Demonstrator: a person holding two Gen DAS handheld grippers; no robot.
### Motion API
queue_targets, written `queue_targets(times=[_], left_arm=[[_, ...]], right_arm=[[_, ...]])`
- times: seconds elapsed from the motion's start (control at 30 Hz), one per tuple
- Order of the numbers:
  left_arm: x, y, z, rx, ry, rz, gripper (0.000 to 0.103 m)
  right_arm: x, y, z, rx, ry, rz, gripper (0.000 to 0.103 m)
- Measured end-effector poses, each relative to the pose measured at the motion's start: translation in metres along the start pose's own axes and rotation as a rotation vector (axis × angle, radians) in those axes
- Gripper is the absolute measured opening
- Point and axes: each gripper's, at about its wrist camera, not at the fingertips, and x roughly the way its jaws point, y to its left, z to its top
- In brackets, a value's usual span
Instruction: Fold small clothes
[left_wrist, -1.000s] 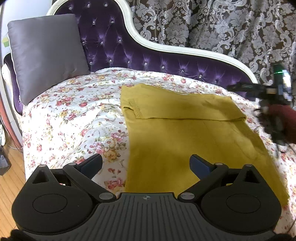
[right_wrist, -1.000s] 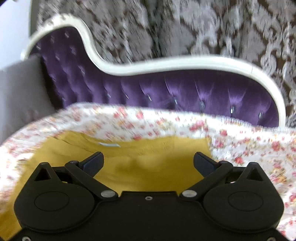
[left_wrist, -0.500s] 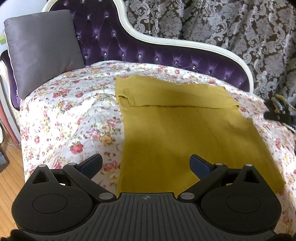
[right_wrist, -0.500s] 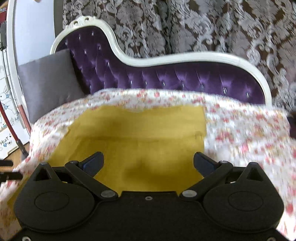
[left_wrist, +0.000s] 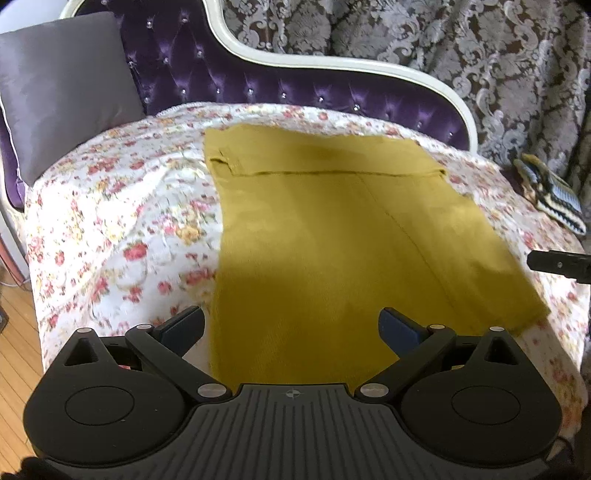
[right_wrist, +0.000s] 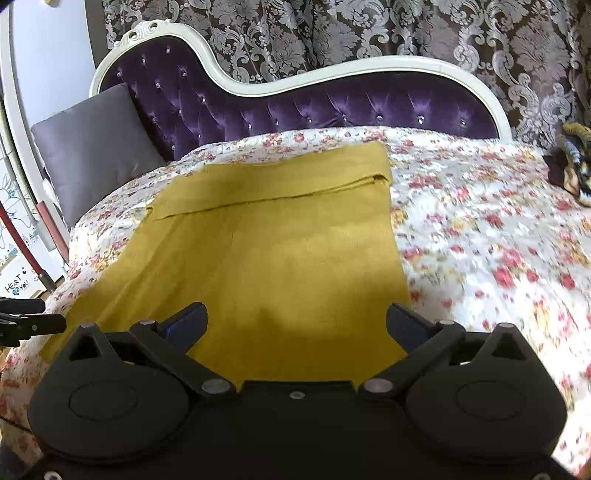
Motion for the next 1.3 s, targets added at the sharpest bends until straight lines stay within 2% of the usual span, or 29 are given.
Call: queue_targets(times=[0.33, 0.57, 0.7, 0.93, 0.97, 1.07, 1.1, 1.13, 1.27, 1.3], left_arm=[[0.009, 0.009, -0.014, -0.033, 0.051, -0.007, 0.102], [0.012, 0.011, -0.017, -0.043, 0.072, -0.014, 0.102], [0.013, 0.011, -0.016, -0.044, 0.077, -0.022, 0.101], [0.015, 0.009, -0.014, -0.047, 0.09, -0.026, 0.101], [0.015, 0.008, -0.014, -0.048, 0.092, -0.027, 0.101], [0.015, 0.005, -0.014, -0.041, 0.099, -0.032, 0.101], [0.015, 0.004, -0.014, -0.039, 0.101, -0.033, 0.101], [0.015, 0.004, -0.015, -0.037, 0.102, -0.033, 0.101], [0.015, 0.004, -0.015, -0.037, 0.108, -0.035, 0.101], [0.015, 0.004, -0.015, -0.038, 0.108, -0.034, 0.101]], right_arm=[[-0.003, -0.015, -0.017, 0.054, 0.051, -0.012, 0.103], [0.004, -0.046, -0.031, 0.177, 0.085, -0.007, 0.103], [0.007, -0.069, -0.039, 0.296, 0.091, 0.054, 0.103], [0.006, -0.085, -0.046, 0.406, 0.092, 0.157, 0.103], [0.005, -0.084, -0.044, 0.414, 0.091, 0.161, 0.099], [0.002, -0.083, -0.042, 0.42, 0.092, 0.151, 0.06], [0.002, -0.082, -0.041, 0.413, 0.098, 0.136, 0.053], [0.003, -0.081, -0.04, 0.405, 0.106, 0.133, 0.052], [0.0, -0.076, -0.033, 0.388, 0.094, 0.146, 0.025], [-0.003, -0.074, -0.031, 0.371, 0.083, 0.143, 0.024]])
